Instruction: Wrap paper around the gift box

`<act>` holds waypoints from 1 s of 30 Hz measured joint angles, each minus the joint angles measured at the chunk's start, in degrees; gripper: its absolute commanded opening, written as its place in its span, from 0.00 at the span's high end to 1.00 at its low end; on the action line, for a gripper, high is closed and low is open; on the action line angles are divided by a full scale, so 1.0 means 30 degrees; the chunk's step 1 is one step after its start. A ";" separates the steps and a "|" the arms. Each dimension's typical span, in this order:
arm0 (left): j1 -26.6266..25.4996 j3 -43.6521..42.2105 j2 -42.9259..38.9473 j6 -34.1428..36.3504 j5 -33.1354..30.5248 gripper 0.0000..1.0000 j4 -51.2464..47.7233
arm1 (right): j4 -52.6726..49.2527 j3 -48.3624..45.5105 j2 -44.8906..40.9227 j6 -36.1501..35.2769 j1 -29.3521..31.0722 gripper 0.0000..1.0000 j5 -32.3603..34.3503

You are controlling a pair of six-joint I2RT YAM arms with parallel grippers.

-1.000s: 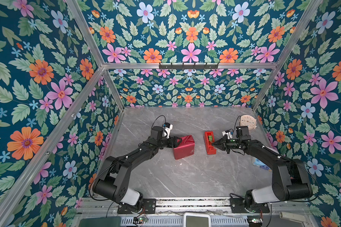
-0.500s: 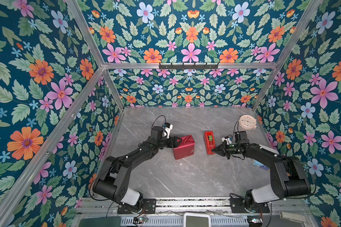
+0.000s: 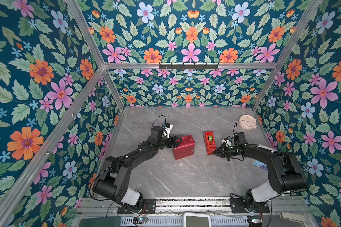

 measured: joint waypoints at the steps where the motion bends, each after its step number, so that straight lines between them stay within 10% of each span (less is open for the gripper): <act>1: 0.0000 0.0029 0.0015 0.0000 0.0000 0.25 -0.0029 | 0.0058 0.0015 0.0109 -0.0044 0.0000 1.00 0.0000; 22: 0.0000 0.0102 0.0131 0.0000 0.0007 0.25 0.0051 | -0.0430 0.0699 0.2565 -0.0969 -0.0044 1.00 0.2616; 30: 0.0007 0.0095 0.0189 0.0000 0.0015 0.25 0.0153 | -0.0918 -0.0357 -0.1617 -0.2047 0.0328 1.00 0.2288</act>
